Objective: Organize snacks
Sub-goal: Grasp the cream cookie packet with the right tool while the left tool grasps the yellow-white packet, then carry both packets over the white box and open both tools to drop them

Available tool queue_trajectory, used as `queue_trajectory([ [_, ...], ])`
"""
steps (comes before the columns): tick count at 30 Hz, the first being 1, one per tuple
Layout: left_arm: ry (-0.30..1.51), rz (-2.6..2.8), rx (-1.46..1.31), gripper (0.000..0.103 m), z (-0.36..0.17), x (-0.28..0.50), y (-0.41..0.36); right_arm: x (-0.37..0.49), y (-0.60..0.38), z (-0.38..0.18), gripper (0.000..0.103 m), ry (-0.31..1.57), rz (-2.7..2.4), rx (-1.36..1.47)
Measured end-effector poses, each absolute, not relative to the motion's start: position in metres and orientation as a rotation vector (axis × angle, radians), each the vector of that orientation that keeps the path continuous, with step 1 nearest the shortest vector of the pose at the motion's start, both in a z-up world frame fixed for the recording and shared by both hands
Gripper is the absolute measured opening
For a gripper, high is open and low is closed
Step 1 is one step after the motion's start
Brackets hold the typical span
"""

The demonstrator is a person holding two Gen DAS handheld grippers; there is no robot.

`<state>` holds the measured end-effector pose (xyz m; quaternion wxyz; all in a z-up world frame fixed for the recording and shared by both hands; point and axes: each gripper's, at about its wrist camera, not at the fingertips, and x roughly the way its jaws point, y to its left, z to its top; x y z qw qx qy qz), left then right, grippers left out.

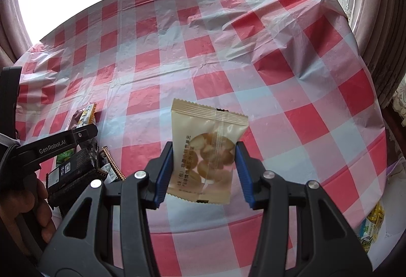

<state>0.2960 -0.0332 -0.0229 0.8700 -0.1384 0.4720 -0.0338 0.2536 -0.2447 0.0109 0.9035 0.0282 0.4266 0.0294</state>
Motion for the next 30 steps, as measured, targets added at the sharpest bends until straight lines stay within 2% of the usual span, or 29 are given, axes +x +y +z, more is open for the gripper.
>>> queue_trajectory([
  [17, 0.887, -0.189, -0.285, 0.034, 0.029, 0.25, -0.073, 0.223, -0.271, 0.036, 0.051, 0.862, 0.09, 0.042],
  [30, 0.952, -0.514, -0.148, 0.034, 0.037, 0.201, -0.209, 0.168, -0.363, 0.046, 0.051, 0.878, -0.03, 0.07],
])
